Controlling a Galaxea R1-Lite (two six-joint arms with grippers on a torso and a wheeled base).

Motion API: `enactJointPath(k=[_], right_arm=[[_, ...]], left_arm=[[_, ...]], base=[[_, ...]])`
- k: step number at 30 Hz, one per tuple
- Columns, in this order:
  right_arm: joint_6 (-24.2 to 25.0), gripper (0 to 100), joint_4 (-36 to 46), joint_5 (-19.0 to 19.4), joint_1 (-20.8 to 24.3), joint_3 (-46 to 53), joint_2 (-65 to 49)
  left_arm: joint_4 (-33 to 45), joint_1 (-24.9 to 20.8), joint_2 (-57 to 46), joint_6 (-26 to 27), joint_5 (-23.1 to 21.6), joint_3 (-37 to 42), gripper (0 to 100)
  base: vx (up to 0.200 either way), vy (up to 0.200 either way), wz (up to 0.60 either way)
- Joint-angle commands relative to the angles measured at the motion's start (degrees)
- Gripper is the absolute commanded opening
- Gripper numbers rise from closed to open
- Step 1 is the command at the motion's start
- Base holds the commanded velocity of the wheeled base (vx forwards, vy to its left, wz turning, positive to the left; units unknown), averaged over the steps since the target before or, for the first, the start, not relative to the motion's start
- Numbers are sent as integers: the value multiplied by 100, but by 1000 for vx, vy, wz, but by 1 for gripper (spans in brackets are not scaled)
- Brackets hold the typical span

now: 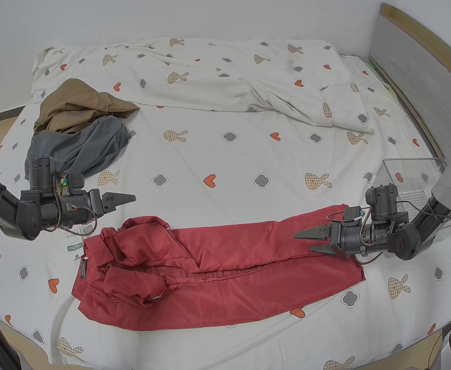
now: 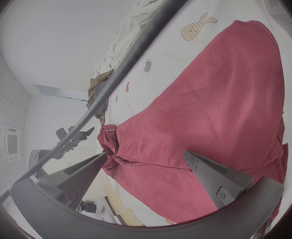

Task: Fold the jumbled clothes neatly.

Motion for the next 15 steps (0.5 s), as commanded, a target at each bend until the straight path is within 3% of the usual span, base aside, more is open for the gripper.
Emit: enactJointPath(k=[1, 5, 11, 15], right_arm=[[1, 100, -3, 0, 6, 0, 2], [1, 100, -3, 0, 6, 0, 2], [1, 100, -3, 0, 6, 0, 2], [1, 100, -3, 0, 6, 0, 2]], left_arm=[[432, -148, 763, 1564, -1, -205, 100], [942, -201, 966, 2460, 140, -416, 100], [1179, -385, 1273, 2926, 843, -759, 100], [1197, -482, 1361, 2926, 913, -970, 100]], base=[[0, 0, 0], [0, 0, 0], [0, 0, 0], [0, 0, 0]])
